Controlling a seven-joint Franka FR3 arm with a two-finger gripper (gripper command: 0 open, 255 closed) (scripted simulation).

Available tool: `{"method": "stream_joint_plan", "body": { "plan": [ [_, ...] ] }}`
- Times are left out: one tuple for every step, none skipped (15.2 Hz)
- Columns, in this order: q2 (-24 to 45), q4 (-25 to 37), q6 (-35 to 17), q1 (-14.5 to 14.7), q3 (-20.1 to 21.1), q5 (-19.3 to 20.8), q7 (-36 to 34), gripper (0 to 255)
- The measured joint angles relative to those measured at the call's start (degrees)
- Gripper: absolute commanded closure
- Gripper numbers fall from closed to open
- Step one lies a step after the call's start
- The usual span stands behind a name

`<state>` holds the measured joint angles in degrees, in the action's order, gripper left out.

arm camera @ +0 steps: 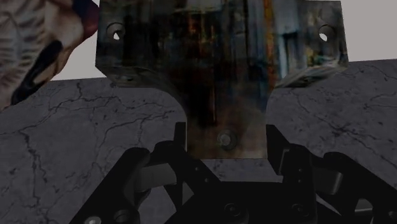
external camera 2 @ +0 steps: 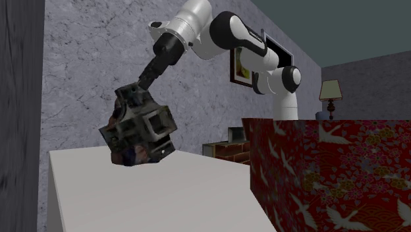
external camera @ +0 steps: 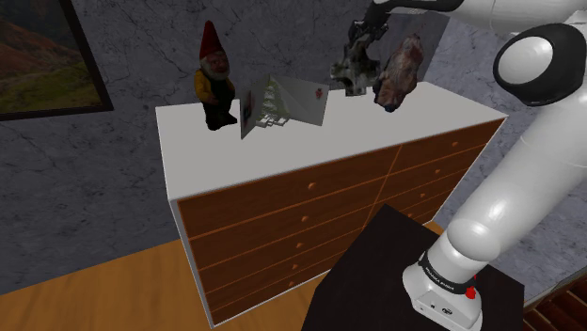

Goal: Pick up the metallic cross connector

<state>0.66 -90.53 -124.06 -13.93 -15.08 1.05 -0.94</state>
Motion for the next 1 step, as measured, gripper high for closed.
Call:
{"method": "stream_joint_plan", "body": {
  "plan": [
    [0.03, 0.58, 0.54, 0.00, 0.00, -0.02, 0.01, 255]
  ]
}}
